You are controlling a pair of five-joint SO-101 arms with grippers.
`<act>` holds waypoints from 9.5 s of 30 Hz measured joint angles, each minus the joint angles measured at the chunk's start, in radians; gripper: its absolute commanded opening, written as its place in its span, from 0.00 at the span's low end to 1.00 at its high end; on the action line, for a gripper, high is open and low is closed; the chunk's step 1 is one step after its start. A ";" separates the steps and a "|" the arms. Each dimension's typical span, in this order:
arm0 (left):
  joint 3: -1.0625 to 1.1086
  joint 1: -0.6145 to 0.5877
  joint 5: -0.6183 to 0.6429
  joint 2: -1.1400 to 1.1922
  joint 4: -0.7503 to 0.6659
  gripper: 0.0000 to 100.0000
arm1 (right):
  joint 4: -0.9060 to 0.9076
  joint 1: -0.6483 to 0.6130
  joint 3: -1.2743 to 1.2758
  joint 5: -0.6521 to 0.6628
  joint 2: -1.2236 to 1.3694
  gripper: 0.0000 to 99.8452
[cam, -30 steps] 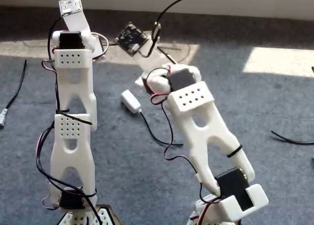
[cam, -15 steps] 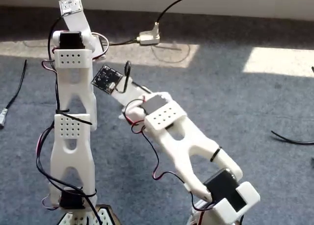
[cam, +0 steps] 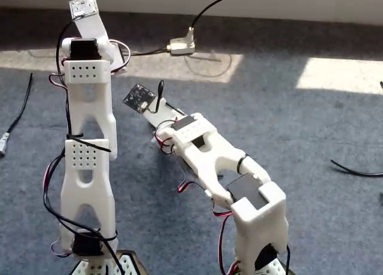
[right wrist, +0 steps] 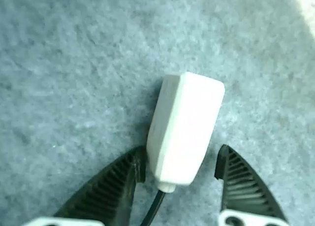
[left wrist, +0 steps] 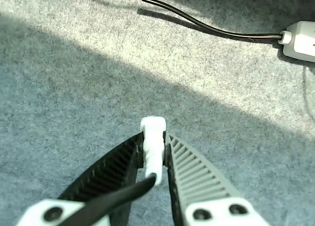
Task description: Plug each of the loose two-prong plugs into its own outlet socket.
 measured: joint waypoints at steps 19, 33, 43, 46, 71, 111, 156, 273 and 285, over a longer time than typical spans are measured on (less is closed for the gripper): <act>0.000 0.000 0.000 0.000 0.000 0.00 | 0.000 0.118 -0.012 0.000 -0.071 0.23; 0.000 0.092 -0.115 -0.046 0.000 0.00 | 0.354 0.155 -0.012 0.000 -0.500 0.23; 0.000 0.353 -0.345 -0.203 0.000 0.00 | 0.522 0.256 0.258 0.000 -0.657 0.23; 0.000 0.399 -0.381 -0.256 0.000 0.00 | 0.463 0.255 0.385 -0.023 -0.660 0.23; 0.112 0.511 -0.918 -0.288 0.002 0.00 | -0.054 0.433 0.850 -0.545 -0.703 0.23; 0.258 0.353 -0.850 -0.026 -0.009 0.00 | -0.057 0.433 0.850 -0.545 -0.703 0.23; 0.181 0.356 -0.801 0.009 -0.006 0.00 | -0.057 0.433 0.850 -0.545 -0.703 0.23; 0.848 0.325 -0.902 -0.273 -0.014 0.18 | -0.057 0.433 0.850 -0.545 -0.703 0.23; 0.784 0.327 -1.000 -0.647 -0.008 0.20 | -0.057 0.433 0.850 -0.545 -0.703 0.23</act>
